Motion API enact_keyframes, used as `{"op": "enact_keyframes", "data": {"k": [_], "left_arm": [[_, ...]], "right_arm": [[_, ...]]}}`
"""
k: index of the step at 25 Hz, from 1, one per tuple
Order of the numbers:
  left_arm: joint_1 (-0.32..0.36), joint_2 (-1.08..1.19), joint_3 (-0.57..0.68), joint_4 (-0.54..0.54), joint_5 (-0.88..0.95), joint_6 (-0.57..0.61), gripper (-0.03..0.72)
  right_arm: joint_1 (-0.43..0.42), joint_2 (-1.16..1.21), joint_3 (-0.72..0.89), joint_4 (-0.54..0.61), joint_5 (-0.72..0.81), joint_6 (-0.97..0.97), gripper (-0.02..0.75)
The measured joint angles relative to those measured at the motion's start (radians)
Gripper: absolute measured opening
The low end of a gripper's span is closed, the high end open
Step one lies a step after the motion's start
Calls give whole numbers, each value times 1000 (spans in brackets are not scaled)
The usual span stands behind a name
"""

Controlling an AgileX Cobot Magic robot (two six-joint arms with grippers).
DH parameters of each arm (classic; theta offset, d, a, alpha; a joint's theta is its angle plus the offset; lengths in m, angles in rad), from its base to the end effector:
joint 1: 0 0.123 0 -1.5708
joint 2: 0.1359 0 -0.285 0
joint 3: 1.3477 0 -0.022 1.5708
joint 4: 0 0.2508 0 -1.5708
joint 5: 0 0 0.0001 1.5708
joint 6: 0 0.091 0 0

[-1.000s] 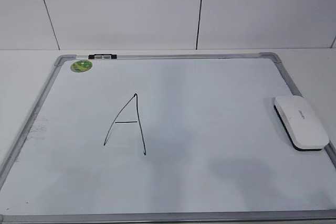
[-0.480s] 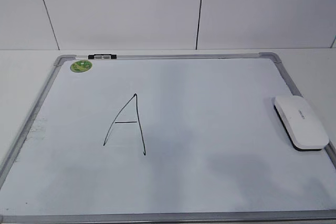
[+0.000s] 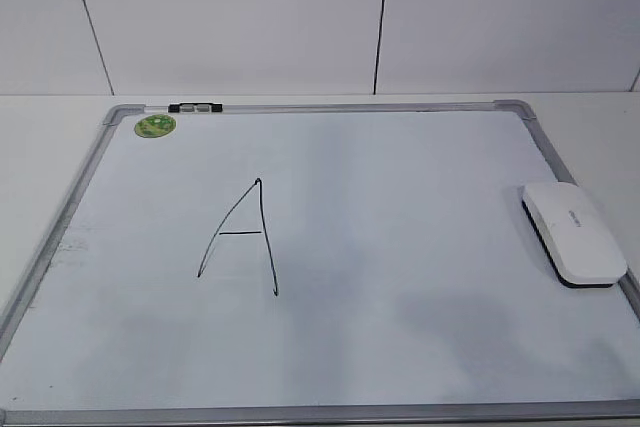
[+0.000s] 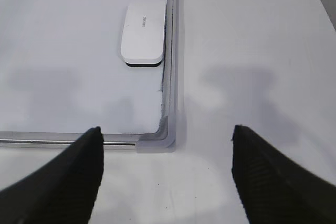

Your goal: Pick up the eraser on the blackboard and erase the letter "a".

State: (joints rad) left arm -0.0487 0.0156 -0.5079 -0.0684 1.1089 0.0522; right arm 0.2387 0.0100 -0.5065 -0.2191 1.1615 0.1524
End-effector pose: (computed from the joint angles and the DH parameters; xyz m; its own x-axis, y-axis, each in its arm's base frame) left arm -0.0058 -0.0053 0.2759 -0.5013 0.0461 -0.8640 0.1123 0.9936 -0.0121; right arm -0.0052 -0.0199 0.2729 -0.5267 -0.0637 -0.8476 -0.0348 0.9980 -0.0533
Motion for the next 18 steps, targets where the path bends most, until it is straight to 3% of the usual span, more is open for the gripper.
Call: {"op": "enact_keyframes", "data": {"k": [18], "left_arm": [[0,-5,0,1,0,0,361]], "right_arm": [[0,-27,2,-5,-2,0,575]]}}
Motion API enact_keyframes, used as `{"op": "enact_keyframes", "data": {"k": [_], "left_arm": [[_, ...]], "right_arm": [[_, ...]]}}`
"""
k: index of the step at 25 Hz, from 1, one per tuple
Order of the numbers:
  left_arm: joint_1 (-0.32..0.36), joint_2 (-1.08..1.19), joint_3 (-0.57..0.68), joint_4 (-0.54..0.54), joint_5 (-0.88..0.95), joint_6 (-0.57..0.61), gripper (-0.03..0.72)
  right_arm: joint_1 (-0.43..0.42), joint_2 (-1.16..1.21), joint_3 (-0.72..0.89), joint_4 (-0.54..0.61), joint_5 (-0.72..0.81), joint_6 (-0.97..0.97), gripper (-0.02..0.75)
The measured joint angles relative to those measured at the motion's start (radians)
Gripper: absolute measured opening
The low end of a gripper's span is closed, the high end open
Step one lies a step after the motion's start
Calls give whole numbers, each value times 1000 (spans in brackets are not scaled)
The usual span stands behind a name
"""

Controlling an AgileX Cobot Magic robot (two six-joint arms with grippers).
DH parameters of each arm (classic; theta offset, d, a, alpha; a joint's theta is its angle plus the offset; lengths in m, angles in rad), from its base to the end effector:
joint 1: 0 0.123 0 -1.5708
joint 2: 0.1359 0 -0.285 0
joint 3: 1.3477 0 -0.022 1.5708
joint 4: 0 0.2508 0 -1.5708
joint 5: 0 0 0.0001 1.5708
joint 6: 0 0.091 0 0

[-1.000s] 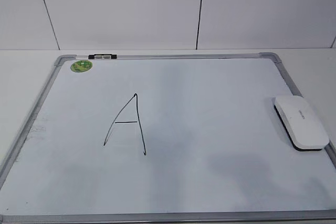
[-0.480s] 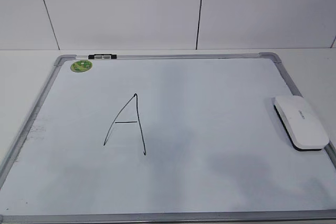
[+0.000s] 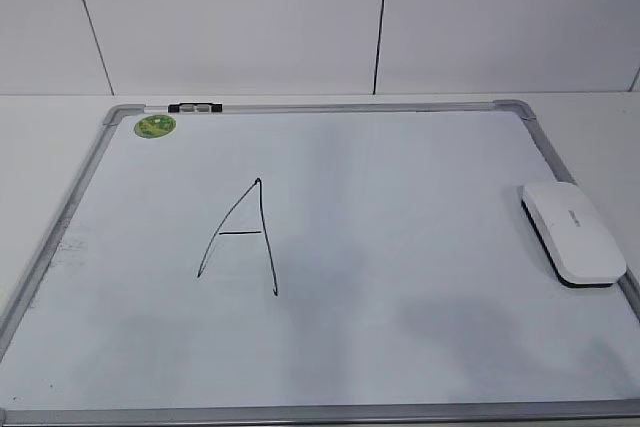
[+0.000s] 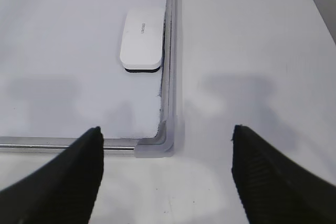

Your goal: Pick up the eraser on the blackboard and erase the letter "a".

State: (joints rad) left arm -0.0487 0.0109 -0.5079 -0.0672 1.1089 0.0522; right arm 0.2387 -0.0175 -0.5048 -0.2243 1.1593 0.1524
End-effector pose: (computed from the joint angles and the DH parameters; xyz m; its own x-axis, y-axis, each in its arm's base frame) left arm -0.0065 -0.0052 0.2758 -0.4972 0.0464 -0.8664 0.1117 0.9937 -0.0108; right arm -0.0088 -0.0213 0.2724 -0.5028 -0.0605 -0.8623 -0.0308 0.9982 -0.0521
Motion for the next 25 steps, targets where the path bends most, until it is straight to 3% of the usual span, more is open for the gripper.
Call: {"op": "enact_keyframes", "data": {"k": [6,25], "left_arm": [[31,0,0,0,0,0,360],[167,0,0,0,0,0,323]], "right_arm": [[-23,0,0,-4,0,0,575],[-210,0,0,-4,0,0,575]]}}
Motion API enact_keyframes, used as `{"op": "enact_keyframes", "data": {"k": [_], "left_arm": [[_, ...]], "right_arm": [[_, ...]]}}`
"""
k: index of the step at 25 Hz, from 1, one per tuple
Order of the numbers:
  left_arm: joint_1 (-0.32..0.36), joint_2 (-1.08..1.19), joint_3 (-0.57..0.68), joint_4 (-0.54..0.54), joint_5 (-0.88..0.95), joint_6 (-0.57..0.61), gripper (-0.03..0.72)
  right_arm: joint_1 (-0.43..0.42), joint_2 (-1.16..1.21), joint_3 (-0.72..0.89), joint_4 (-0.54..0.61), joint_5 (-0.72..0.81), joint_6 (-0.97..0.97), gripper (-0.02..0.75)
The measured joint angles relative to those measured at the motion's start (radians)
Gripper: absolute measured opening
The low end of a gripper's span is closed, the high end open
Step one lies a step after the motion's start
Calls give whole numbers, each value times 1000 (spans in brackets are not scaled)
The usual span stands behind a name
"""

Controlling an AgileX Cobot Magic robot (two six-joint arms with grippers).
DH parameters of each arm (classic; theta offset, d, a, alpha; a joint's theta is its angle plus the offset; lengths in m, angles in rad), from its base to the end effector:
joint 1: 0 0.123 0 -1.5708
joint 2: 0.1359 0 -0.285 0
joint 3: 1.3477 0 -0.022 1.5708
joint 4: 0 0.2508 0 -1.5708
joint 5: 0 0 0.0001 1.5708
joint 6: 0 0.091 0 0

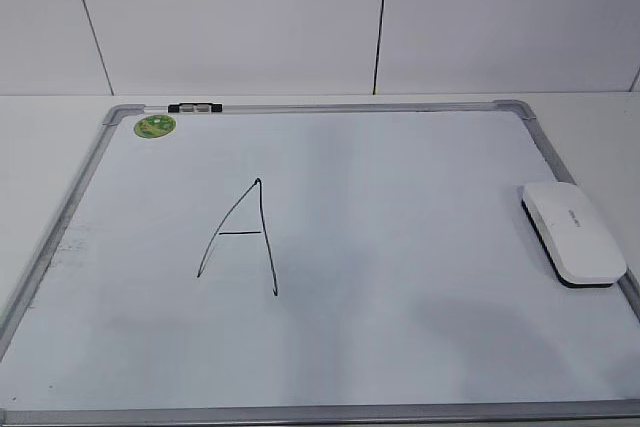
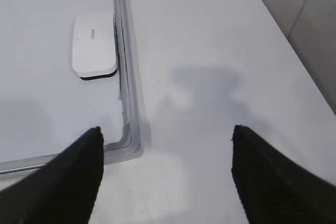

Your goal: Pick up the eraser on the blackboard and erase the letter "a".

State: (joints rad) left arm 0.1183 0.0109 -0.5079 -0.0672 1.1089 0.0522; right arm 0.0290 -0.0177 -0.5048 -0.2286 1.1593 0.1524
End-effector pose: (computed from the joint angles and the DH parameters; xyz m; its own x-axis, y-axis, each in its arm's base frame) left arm -0.0056 -0.0062 0.2758 -0.4980 -0.0369 -0.8664 -0.0551 0.9984 -0.0108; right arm -0.0131 -0.0193 0.2724 -0.5040 0.0437 -0.8626 0.1801 0.9821 -0.0555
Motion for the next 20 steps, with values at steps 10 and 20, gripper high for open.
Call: {"op": "enact_keyframes", "data": {"k": [10,20], "left_arm": [[16,0,0,0,0,0,300],[16,0,0,0,0,0,287]], "right_arm": [[-9,0,0,0,0,0,575],[-9,0,0,0,0,0,575]]}}
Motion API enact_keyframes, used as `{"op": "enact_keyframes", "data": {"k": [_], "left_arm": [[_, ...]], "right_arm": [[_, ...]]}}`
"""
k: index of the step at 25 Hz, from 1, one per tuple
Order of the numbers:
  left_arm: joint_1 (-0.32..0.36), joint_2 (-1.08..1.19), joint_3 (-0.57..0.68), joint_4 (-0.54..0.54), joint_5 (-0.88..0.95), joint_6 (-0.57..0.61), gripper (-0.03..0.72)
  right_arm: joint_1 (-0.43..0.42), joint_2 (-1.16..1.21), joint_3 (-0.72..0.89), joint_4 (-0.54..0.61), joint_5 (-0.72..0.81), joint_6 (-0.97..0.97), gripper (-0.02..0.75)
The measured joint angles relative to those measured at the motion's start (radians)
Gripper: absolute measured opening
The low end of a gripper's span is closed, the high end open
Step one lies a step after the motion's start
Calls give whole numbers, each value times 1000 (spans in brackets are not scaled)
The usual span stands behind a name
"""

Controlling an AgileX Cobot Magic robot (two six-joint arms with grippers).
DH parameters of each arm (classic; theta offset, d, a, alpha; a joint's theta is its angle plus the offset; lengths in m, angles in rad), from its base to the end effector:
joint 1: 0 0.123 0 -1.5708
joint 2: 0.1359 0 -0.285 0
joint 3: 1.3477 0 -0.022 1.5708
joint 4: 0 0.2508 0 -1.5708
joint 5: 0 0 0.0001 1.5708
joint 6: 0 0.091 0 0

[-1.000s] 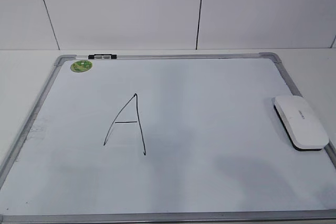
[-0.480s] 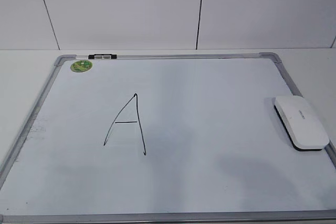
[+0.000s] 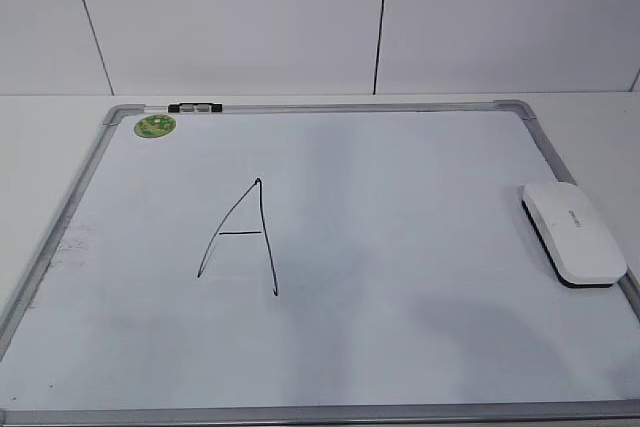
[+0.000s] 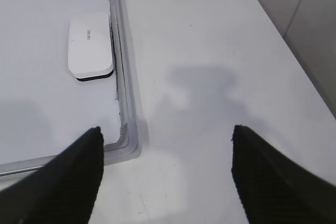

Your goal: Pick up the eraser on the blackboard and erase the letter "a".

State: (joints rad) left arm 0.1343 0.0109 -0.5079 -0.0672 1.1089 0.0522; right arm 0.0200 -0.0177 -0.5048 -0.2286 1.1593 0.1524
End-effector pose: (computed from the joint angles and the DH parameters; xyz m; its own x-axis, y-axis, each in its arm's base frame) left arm -0.0055 -0.0063 0.2758 -0.4974 -0.0448 -0.8664 -0.0710 0.9974 -0.0108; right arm -0.0133 -0.0192 0.2724 -0.5036 0.0482 -0.8626 0.1889 0.9804 -0.0555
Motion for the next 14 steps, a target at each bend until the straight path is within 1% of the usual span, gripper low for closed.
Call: {"op": "enact_keyframes", "data": {"k": [14], "left_arm": [[0,0,0,0,0,0,269]], "right_arm": [[0,0,0,0,0,0,575]]}}
